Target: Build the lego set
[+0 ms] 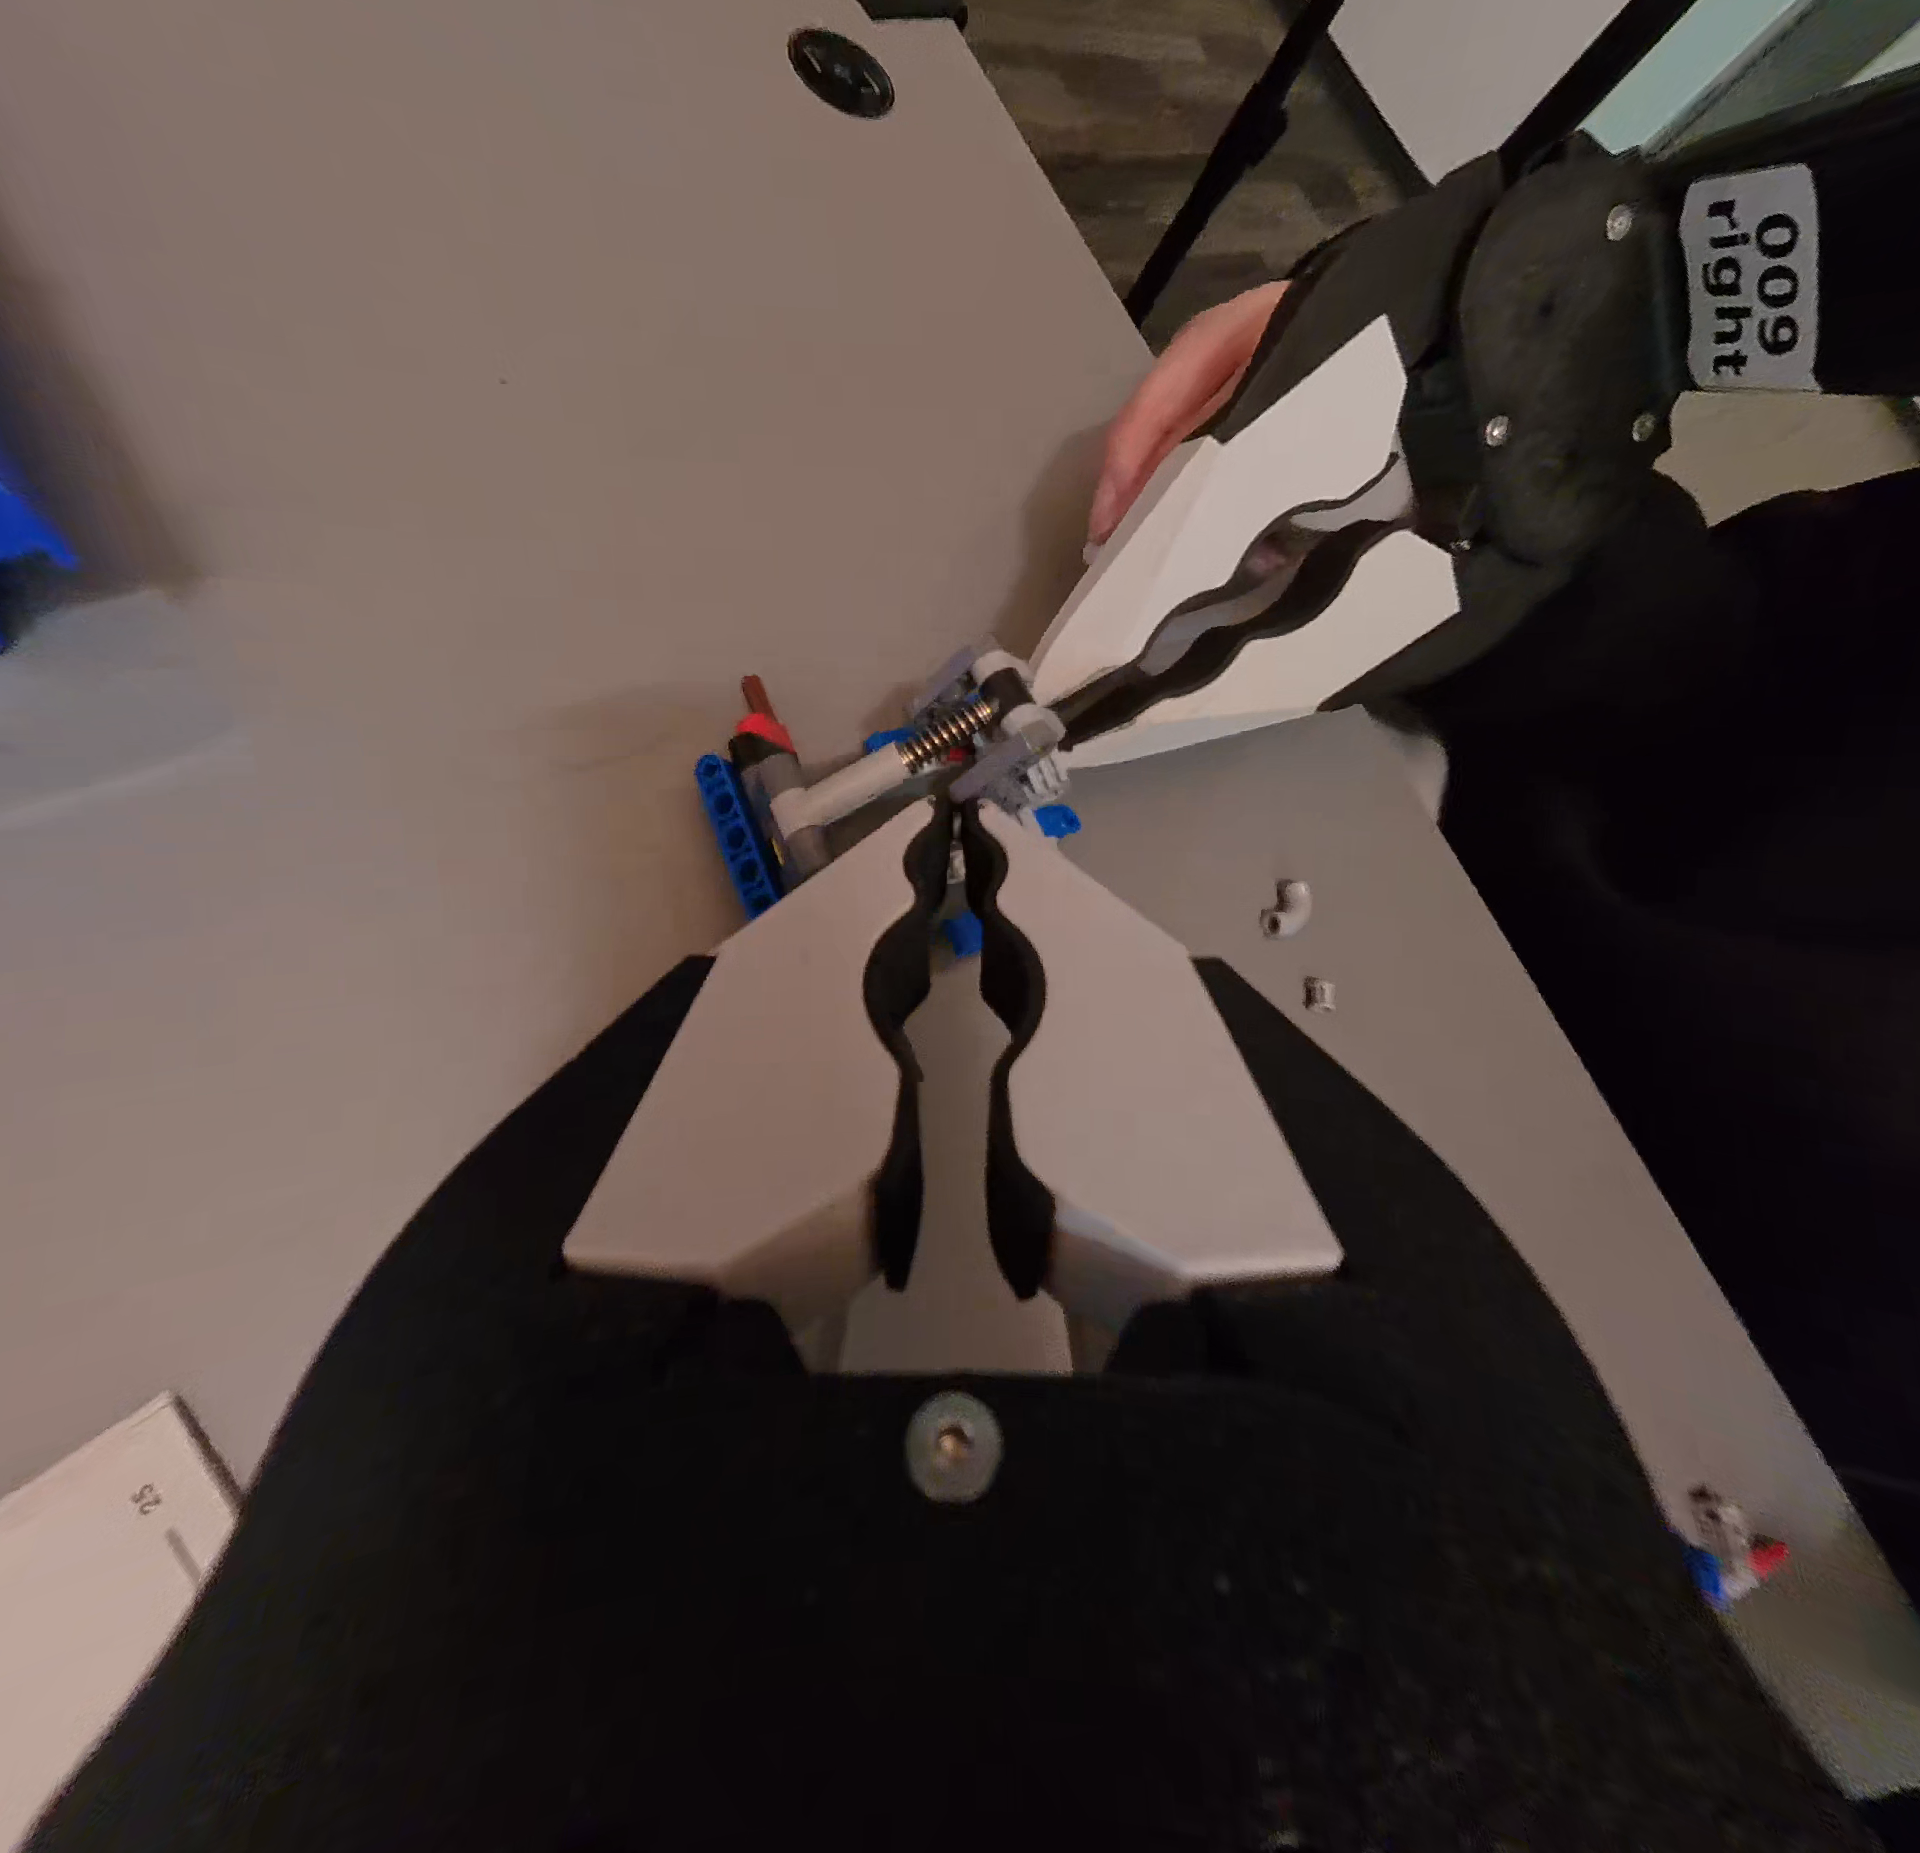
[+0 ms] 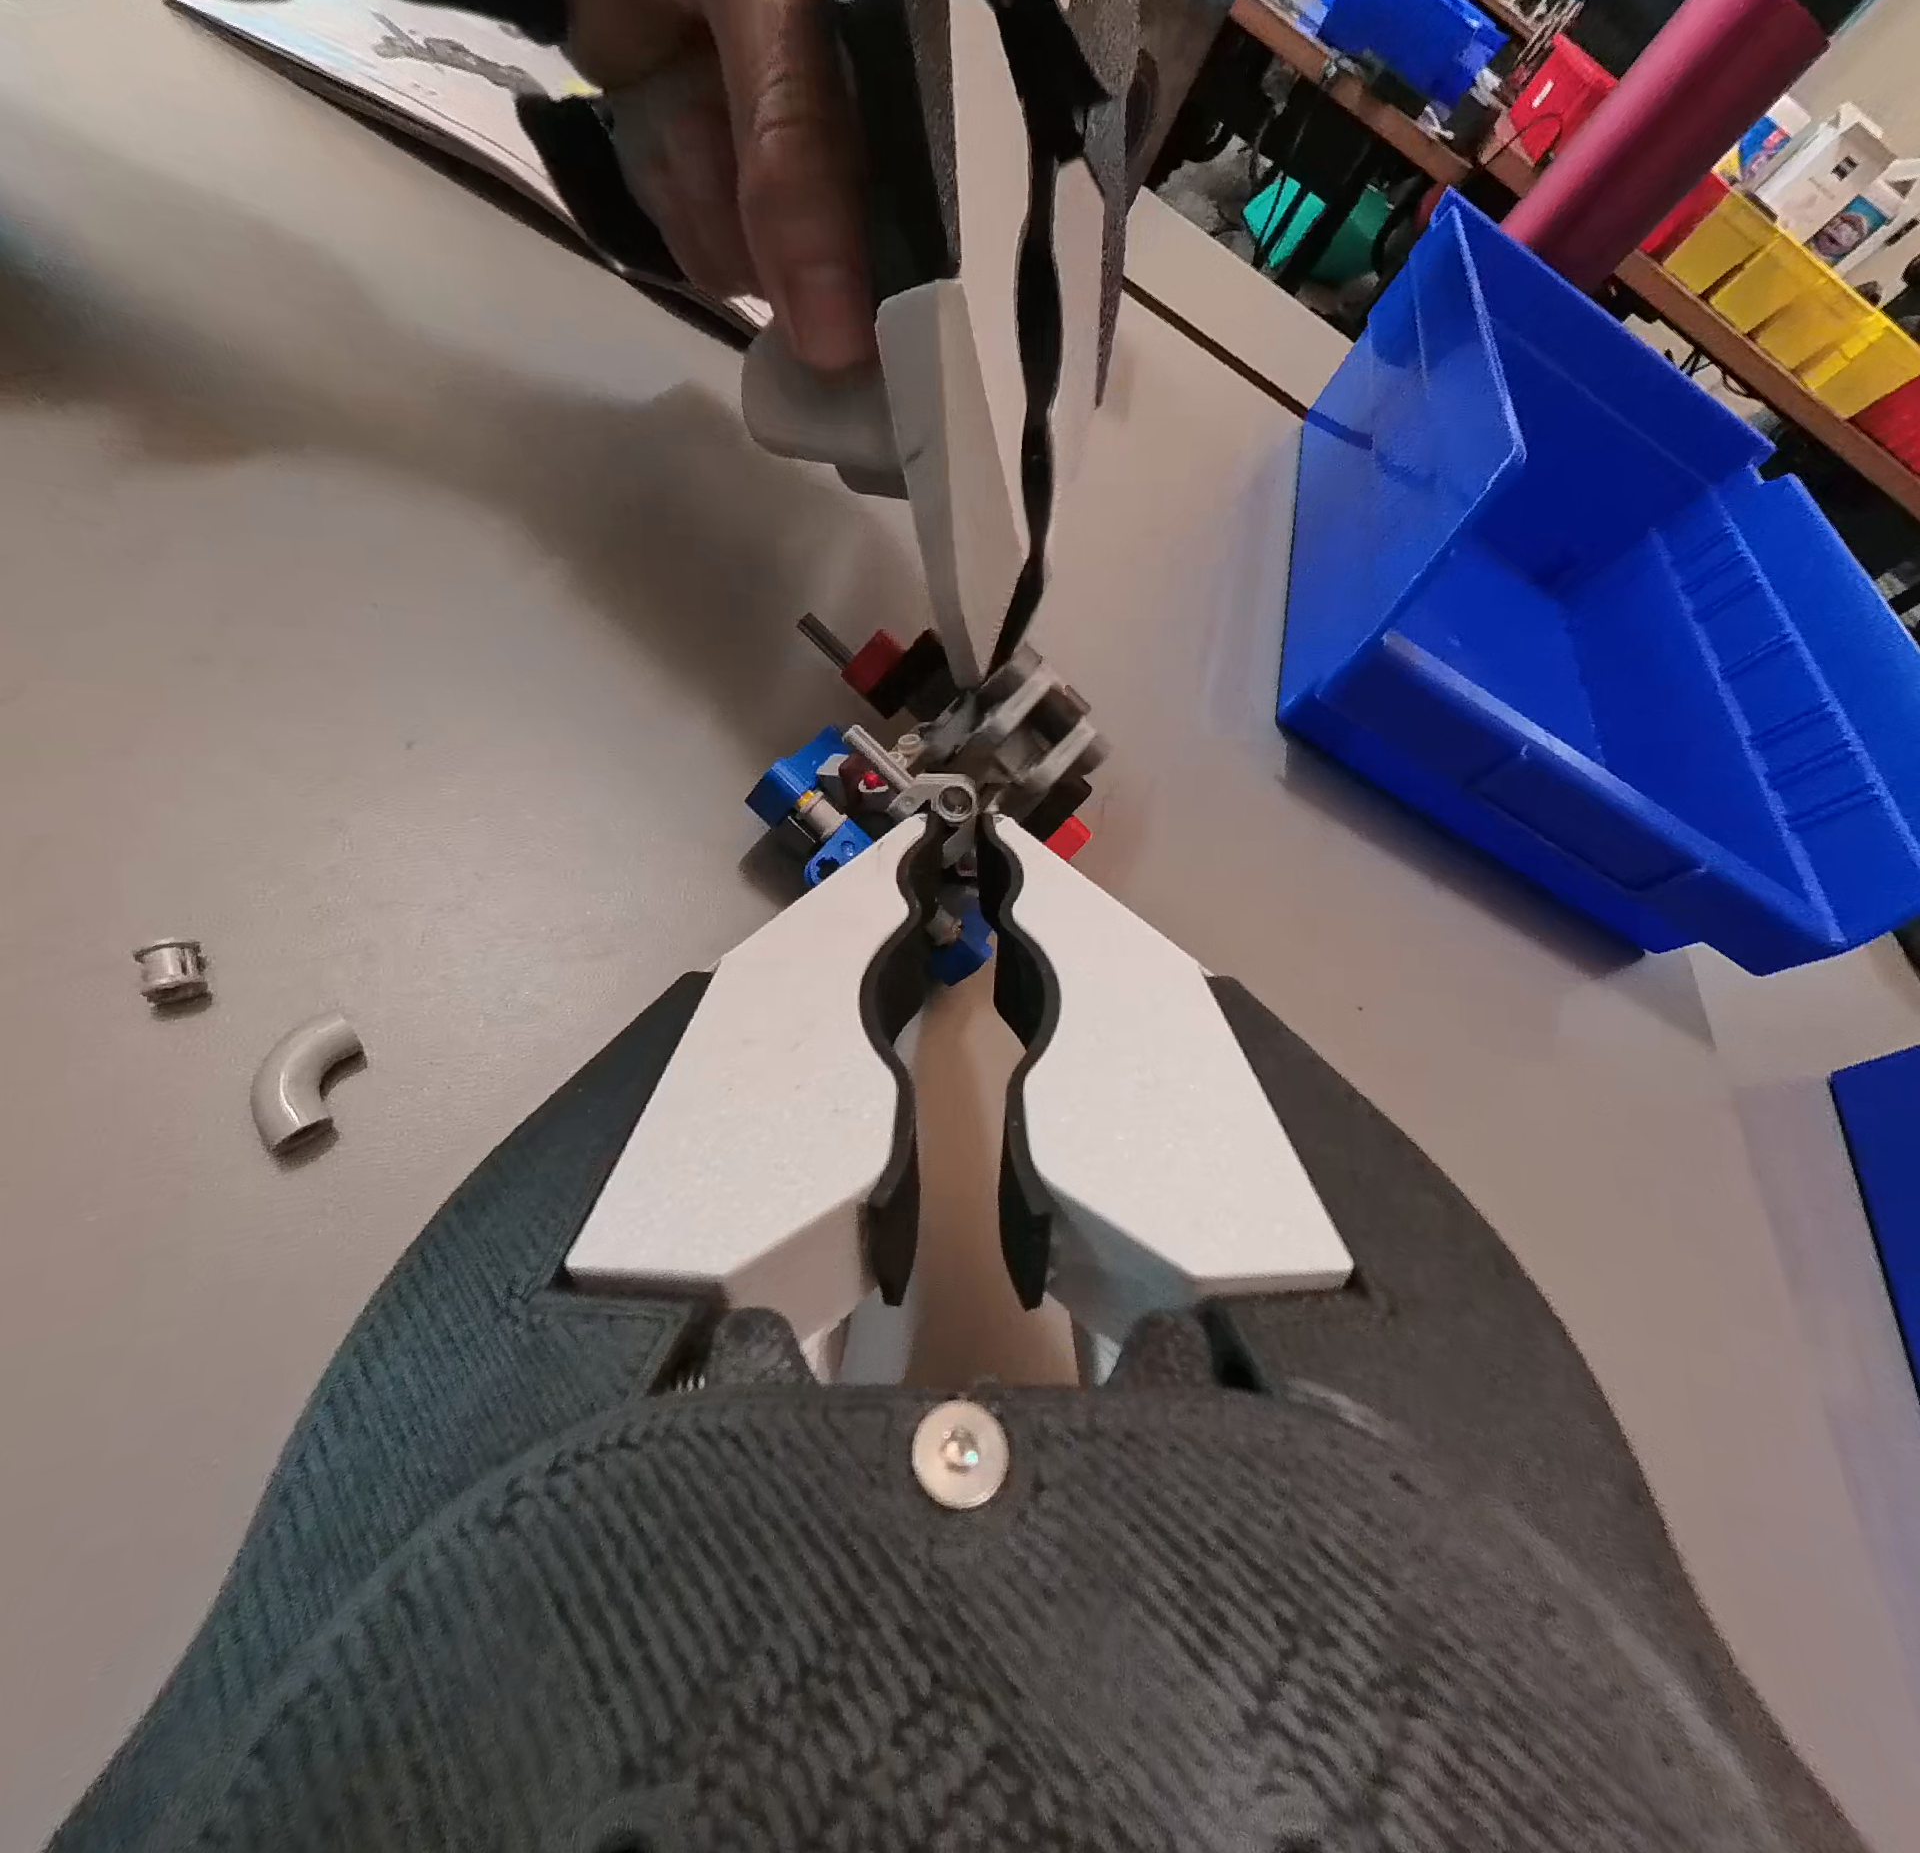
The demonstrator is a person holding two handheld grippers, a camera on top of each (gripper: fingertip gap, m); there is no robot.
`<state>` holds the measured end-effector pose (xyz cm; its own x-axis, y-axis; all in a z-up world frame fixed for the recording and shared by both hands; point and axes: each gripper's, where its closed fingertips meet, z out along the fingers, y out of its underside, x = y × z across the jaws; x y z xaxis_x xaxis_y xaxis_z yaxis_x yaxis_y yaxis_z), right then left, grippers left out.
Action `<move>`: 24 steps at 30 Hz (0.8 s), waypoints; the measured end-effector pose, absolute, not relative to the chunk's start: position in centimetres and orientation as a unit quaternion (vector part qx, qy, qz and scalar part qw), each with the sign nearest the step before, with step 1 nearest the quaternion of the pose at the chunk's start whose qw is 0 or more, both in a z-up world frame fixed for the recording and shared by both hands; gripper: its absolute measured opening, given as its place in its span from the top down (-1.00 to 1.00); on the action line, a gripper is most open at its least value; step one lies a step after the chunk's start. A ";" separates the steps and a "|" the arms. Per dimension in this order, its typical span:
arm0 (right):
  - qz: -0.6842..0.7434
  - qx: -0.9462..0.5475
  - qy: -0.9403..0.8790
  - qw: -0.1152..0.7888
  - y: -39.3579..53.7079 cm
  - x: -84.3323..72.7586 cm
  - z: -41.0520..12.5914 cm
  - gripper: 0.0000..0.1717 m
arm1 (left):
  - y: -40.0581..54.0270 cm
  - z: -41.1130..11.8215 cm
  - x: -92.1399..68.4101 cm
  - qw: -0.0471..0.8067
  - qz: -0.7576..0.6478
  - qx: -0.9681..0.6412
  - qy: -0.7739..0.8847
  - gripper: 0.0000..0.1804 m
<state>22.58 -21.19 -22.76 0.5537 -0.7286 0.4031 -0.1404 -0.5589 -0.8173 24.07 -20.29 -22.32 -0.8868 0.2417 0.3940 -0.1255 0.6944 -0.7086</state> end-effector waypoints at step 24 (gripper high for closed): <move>-0.444 -0.817 0.221 0.296 -21.4 22.7 -24.0 0.92 | -21.2 -23.4 24.7 -0.123 0.376 -0.208 -0.895 0.87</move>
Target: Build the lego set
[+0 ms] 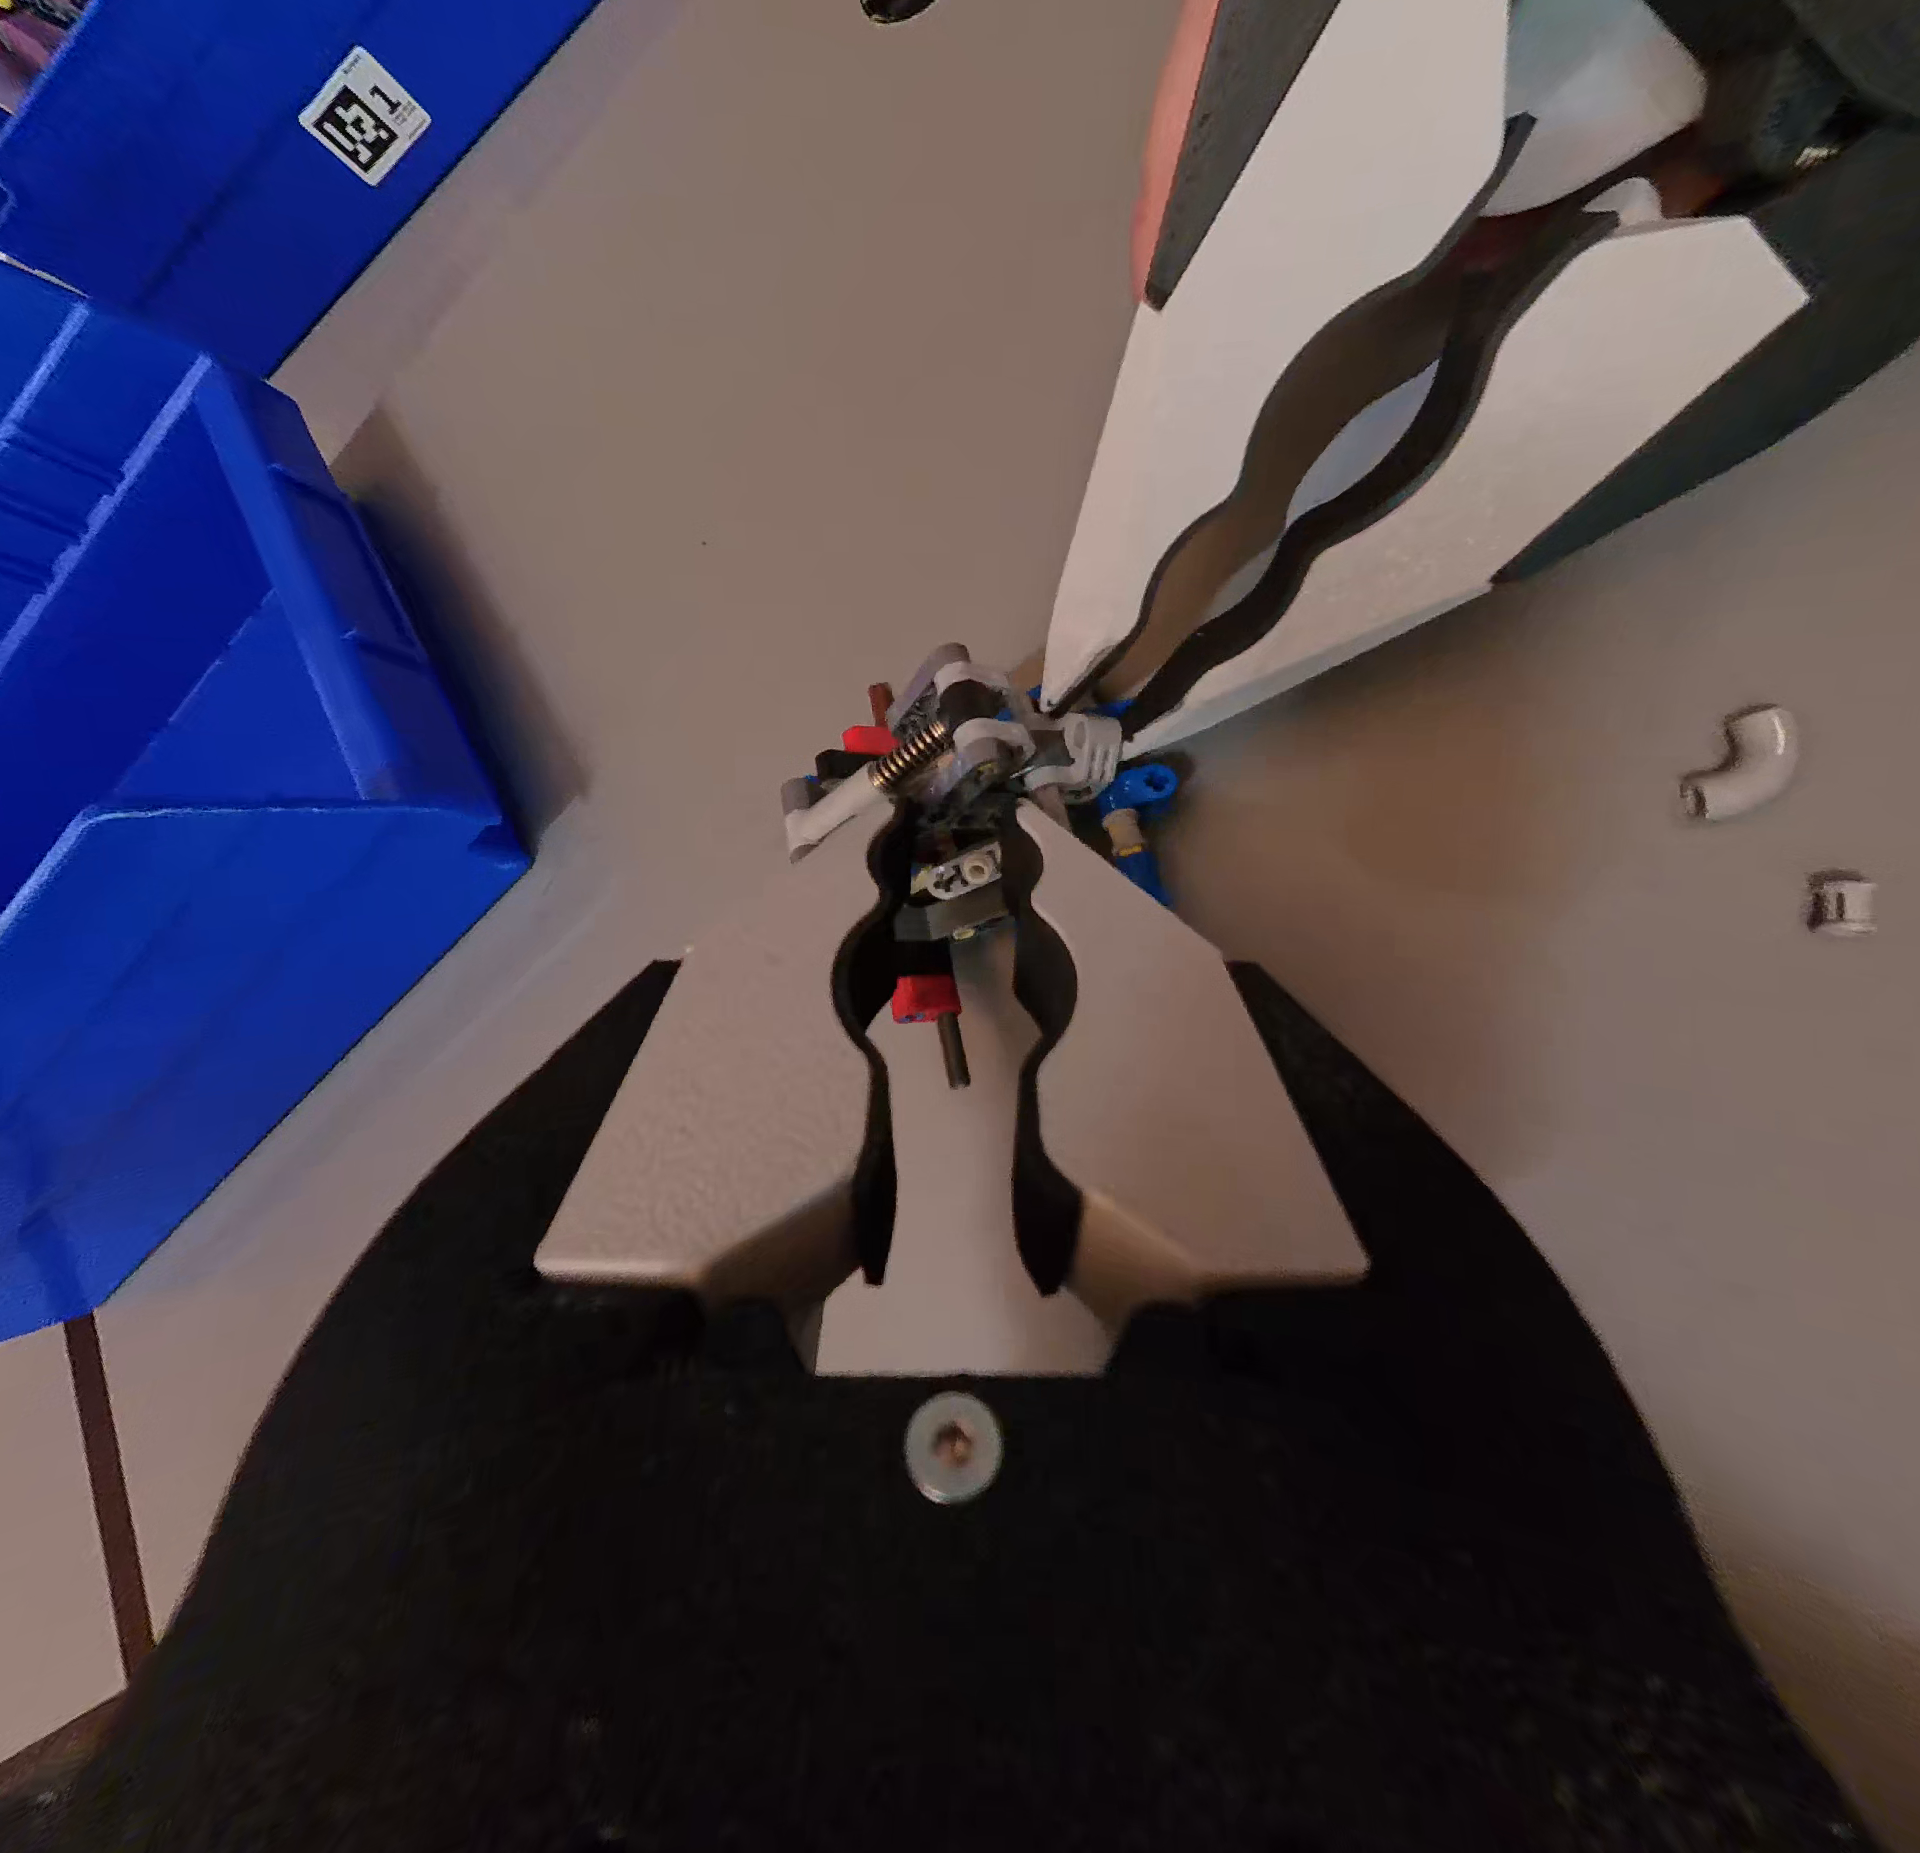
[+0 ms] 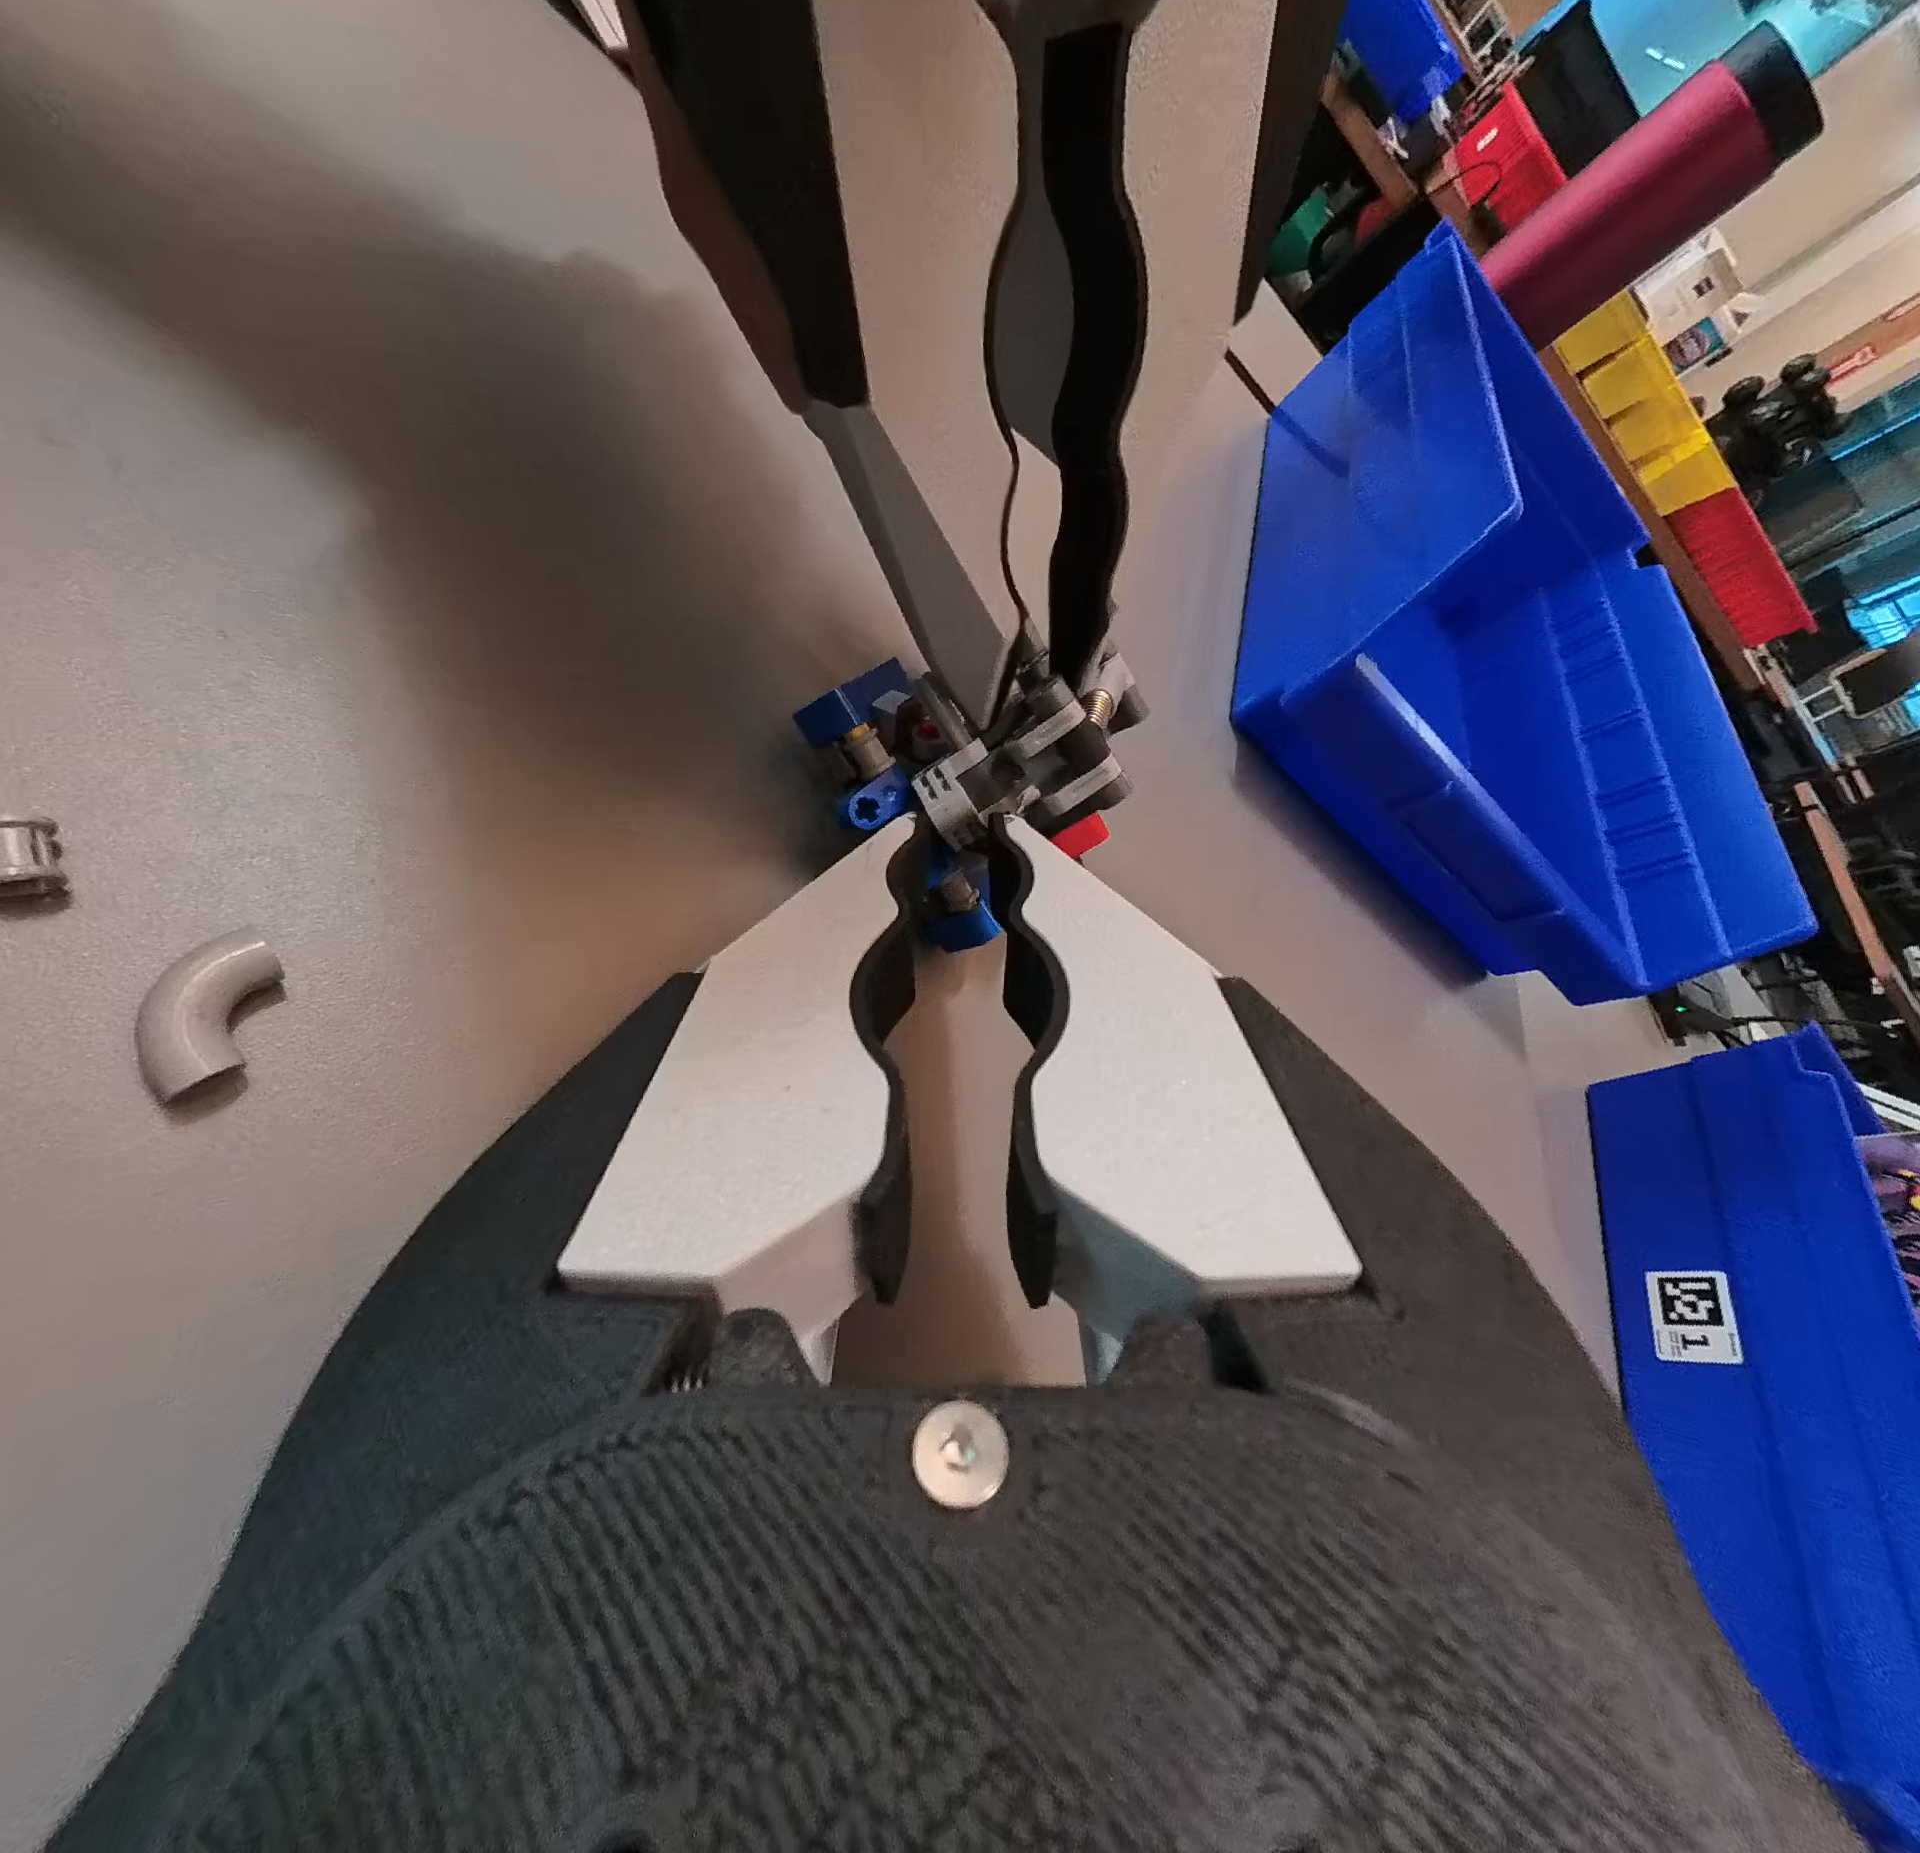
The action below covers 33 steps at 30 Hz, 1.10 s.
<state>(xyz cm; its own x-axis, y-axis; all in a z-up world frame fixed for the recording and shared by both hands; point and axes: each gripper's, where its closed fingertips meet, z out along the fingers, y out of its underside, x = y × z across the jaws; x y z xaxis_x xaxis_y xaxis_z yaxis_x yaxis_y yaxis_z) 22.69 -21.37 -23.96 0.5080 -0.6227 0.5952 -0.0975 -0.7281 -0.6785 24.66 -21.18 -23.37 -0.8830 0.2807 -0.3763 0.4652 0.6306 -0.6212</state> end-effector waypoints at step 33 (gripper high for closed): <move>-0.338 -0.773 0.329 0.424 -22.9 25.4 -21.3 1.00 | -21.6 -22.3 25.0 0.031 -0.462 0.100 0.881 0.77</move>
<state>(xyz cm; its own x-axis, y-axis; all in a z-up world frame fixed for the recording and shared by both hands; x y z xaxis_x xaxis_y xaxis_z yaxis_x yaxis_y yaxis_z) 25.37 -22.86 -21.31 0.5539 -0.7962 0.2435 -0.2223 -0.4233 -0.8783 24.97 -21.63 -22.34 -0.9780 0.1481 -0.1467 0.2048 0.5527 -0.8078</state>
